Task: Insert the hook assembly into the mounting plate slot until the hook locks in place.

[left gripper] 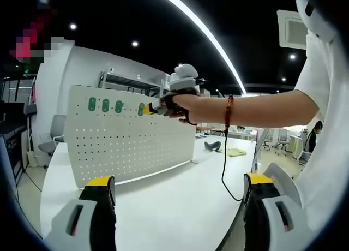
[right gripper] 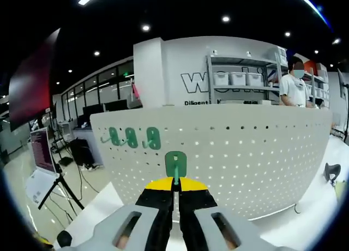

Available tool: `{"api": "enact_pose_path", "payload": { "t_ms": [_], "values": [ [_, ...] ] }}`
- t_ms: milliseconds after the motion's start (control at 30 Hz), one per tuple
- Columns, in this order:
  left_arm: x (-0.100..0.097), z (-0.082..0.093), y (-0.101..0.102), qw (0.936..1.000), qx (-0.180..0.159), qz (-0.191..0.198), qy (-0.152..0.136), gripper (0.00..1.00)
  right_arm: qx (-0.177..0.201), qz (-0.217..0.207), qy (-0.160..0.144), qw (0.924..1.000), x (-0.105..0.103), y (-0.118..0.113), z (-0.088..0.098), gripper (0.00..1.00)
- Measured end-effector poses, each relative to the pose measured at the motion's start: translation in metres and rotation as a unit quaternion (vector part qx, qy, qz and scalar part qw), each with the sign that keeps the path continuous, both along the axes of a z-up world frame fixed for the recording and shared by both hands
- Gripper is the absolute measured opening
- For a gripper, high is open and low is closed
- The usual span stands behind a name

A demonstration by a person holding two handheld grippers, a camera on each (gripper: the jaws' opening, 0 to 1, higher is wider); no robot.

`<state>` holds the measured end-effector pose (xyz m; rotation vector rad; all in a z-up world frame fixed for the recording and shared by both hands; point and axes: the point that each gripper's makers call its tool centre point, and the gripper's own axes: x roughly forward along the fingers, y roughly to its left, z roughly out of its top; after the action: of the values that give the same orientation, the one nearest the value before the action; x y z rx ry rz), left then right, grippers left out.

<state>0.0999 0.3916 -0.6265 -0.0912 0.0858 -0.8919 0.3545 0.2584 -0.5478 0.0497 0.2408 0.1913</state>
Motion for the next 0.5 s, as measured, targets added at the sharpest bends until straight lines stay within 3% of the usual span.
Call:
{"api": "enact_pose_path", "payload": {
  "t_ms": [500],
  "values": [
    [0.003,-0.003,0.002,1.0,-0.005,-0.001,0.001,1.0,-0.007,-0.012,-0.006,0.9999,0.018,0.004,0.011,0.0]
  ]
}}
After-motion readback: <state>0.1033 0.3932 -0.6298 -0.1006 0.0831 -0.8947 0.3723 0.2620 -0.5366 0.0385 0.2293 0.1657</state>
